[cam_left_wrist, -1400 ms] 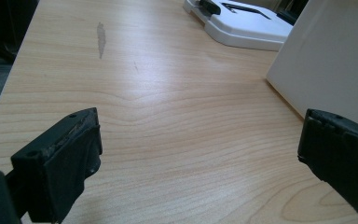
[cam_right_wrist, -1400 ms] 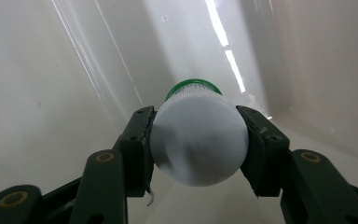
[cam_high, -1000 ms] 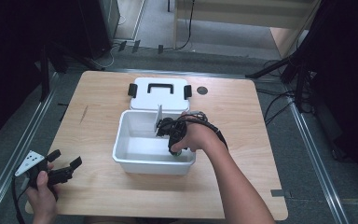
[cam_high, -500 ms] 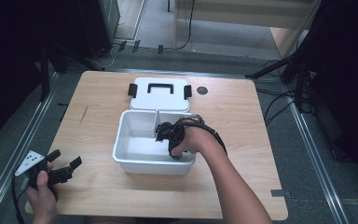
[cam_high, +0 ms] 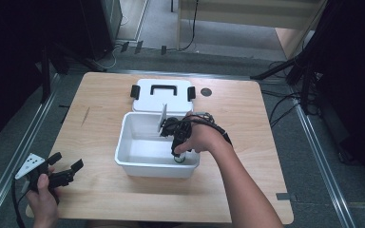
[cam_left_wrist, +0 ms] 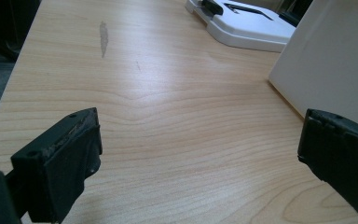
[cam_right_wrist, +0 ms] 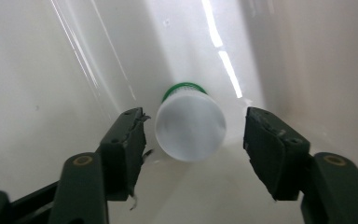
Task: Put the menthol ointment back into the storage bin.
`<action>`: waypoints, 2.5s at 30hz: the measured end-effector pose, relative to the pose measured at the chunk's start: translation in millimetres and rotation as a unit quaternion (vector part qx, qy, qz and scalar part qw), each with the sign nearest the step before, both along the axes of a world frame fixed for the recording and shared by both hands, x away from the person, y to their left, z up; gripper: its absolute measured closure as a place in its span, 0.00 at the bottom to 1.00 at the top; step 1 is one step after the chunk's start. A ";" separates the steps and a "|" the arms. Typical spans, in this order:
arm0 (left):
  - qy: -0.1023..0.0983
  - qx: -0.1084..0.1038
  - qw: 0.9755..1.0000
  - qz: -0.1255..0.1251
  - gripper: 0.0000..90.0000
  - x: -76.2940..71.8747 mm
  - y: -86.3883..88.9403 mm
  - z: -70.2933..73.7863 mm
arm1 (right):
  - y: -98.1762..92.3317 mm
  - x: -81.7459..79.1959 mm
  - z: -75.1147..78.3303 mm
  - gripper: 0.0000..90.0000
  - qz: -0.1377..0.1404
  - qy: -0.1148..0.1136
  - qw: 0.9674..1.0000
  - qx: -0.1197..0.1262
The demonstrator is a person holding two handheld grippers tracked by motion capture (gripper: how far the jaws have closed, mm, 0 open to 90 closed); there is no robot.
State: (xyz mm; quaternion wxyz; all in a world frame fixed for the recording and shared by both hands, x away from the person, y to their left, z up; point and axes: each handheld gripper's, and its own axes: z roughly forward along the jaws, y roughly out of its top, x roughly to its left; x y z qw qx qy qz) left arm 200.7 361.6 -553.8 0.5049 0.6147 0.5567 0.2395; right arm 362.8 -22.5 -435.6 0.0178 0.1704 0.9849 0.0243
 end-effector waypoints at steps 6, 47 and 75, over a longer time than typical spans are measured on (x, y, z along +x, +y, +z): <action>0.000 0.000 1.000 -0.001 0.00 0.2 0.3 0.1 | -10.6 -2.7 35.0 0.38 -0.015 -0.013 0.999 0.030; -0.003 0.005 1.000 0.000 0.00 -0.5 -1.8 0.3 | -171.4 -25.7 55.7 0.05 -0.238 -0.060 0.967 0.073; -0.004 0.010 1.000 -0.002 0.00 -0.4 -2.7 0.4 | -257.4 -73.9 -43.6 0.00 -0.331 -0.195 0.893 0.234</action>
